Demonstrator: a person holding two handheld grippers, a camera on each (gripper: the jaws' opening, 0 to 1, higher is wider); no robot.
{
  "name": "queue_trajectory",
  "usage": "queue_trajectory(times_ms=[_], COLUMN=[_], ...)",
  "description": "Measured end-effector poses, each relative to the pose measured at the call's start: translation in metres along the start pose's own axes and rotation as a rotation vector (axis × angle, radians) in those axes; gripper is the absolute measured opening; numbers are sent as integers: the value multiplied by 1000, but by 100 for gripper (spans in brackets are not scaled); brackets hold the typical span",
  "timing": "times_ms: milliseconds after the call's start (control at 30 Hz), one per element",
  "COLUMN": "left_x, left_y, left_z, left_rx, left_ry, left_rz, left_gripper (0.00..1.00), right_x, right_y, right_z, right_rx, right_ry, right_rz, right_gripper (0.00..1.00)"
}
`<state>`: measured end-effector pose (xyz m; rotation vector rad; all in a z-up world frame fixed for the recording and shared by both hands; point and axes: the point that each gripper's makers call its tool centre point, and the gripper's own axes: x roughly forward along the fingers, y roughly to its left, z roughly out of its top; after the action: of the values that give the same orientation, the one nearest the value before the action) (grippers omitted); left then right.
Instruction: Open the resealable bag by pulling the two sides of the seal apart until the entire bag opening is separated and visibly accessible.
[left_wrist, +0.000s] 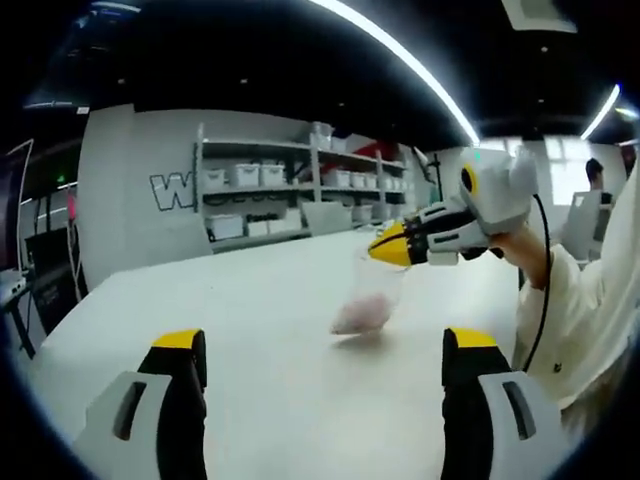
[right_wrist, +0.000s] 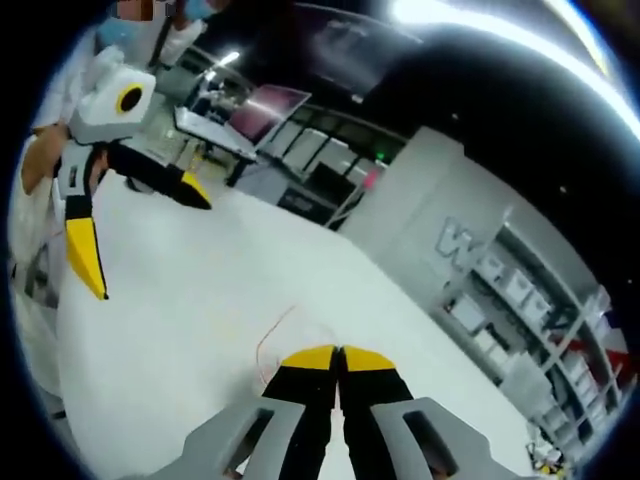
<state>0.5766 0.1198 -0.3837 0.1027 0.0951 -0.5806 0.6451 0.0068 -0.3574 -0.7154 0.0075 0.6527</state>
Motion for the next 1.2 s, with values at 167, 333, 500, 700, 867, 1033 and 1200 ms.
queue_trajectory(times_ms=[167,333,500,700,867,1033,1200], left_x=[0,0,1,2,1,1,1], left_y=[-2,-1,-2,-3,-2,-2,-3], left_z=[4,6,4,2,4,3,2], left_rx=[-2,-1,-3,-4,-10,-10,-13], left_ry=[-14,-17,-10,-4,-10,-8,-5], left_rz=[-4,-3,-6,-8,-5,-5,-9], left_gripper=[97,97,96,96,96,95,95], right_x=[1,1,4,9,14,16,21], right_y=[-3,-10,-20,-32,-44,-52,-54], right_z=[2,6,10,14,18,21,19], right_rx=[-3,-16,-17,-16,-12,-11,-12], right_ry=[-3,-4,-11,-16,-23,-27,-18], right_rz=[-3,-11,-21,-31,-43,-54,-53], right_gripper=[0,0,0,0,0,0,0])
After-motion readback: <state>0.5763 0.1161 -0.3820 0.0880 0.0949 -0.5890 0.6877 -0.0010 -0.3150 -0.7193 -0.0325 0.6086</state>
